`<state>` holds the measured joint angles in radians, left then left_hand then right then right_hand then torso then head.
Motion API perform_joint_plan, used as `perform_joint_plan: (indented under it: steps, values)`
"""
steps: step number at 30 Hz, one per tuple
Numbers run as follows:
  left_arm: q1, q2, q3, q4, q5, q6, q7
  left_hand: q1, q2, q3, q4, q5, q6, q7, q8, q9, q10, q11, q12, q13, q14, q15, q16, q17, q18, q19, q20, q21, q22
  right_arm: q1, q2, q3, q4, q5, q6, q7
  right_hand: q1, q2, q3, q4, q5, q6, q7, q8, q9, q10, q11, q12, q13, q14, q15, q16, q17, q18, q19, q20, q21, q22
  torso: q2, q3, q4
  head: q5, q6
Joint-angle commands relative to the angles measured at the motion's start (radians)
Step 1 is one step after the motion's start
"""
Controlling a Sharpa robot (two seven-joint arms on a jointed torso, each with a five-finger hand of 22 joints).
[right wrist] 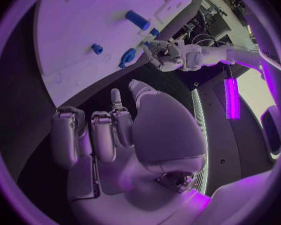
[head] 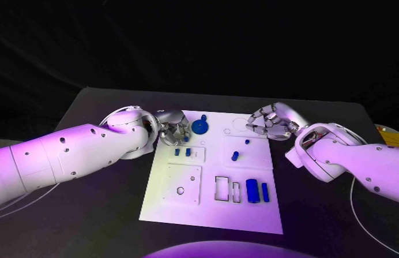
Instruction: Assemble the parts on the task board
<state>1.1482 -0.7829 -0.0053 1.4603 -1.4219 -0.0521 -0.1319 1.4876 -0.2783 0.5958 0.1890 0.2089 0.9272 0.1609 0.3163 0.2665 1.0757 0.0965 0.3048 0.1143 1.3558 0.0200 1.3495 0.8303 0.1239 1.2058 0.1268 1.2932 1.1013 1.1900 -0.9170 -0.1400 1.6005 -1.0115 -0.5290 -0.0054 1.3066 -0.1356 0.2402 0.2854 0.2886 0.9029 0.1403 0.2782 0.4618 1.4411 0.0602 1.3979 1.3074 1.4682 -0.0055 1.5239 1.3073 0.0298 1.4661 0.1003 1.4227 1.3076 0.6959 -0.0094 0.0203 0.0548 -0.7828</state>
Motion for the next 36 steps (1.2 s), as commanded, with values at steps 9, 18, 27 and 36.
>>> perform_joint_plan:
  steps: [9,18,27,36]
  values:
    - [-0.001,-0.001,0.0,0.003,0.004,-0.014,-0.005,-0.01,-0.009,-0.004,0.0,0.002,-0.02,0.005,-0.02,-0.007,-0.028,0.01,-0.022,-0.003,-0.028,0.011,-0.021,-0.048,-0.002,-0.034,0.005,-0.026,-0.033,-0.001,0.0,0.0,0.0,-0.008,0.003,0.007,-0.005,0.008,0.005,0.001,0.004,-0.006,0.001,0.002,0.001,-0.008,-0.001,-0.001,0.099,0.071,-0.007,-0.004,0.126,0.009,0.021,-0.007,-0.003,0.169,0.0,-0.0002,0.0005,0.002,0.001]
    - [-0.001,-0.004,0.0,0.003,0.006,-0.018,-0.009,-0.012,-0.01,-0.009,-0.004,0.002,-0.047,0.011,-0.044,-0.016,-0.046,0.016,-0.031,-0.001,-0.045,0.016,-0.031,-0.076,0.003,-0.052,0.007,-0.042,-0.053,-0.002,0.001,0.0,-0.002,-0.008,0.003,0.006,-0.005,0.008,0.006,0.001,0.004,-0.007,0.001,0.002,0.001,-0.009,-0.001,-0.004,0.097,0.071,-0.007,-0.005,0.124,0.01,0.02,-0.007,-0.005,0.167,0.0,-0.0006,-0.0006,0.003,0.002]
    - [-0.001,-0.024,0.001,0.015,0.054,-0.068,0.026,-0.011,-0.01,-0.02,-0.01,0.002,-0.071,0.018,-0.069,-0.029,-0.099,0.028,-0.048,-0.006,-0.088,0.027,-0.057,-0.155,0.016,-0.103,0.015,-0.084,-0.112,-0.002,-0.001,0.0,-0.009,-0.008,0.018,0.011,0.015,-0.004,0.024,-0.002,0.003,-0.022,0.003,0.005,0.005,-0.249,-0.001,-0.338,-0.199,0.037,-0.008,-0.061,0.013,0.04,-0.051,-0.008,-0.138,0.089,-0.001,-0.0019,-0.0004,-0.001,0.005]
    - [0.0,-0.084,0.017,0.042,0.445,-0.202,0.208,-0.013,0.006,-0.057,0.014,0.003,-0.06,0.028,-0.079,-0.039,-0.172,0.042,-0.033,-0.013,-0.23,0.04,-0.157,-0.364,0.06,-0.288,0.03,-0.251,-0.323,-0.002,-0.007,0.0,-0.017,-0.123,0.104,0.021,0.109,-0.075,0.164,-0.022,-0.047,-0.01,0.021,-0.005,0.004,-0.421,0.031,-1.002,-0.787,0.01,0.011,-0.125,-0.087,0.054,-0.081,0.008,-0.238,0.036,-0.002,-0.0004,-0.0013,-0.011,0.012]
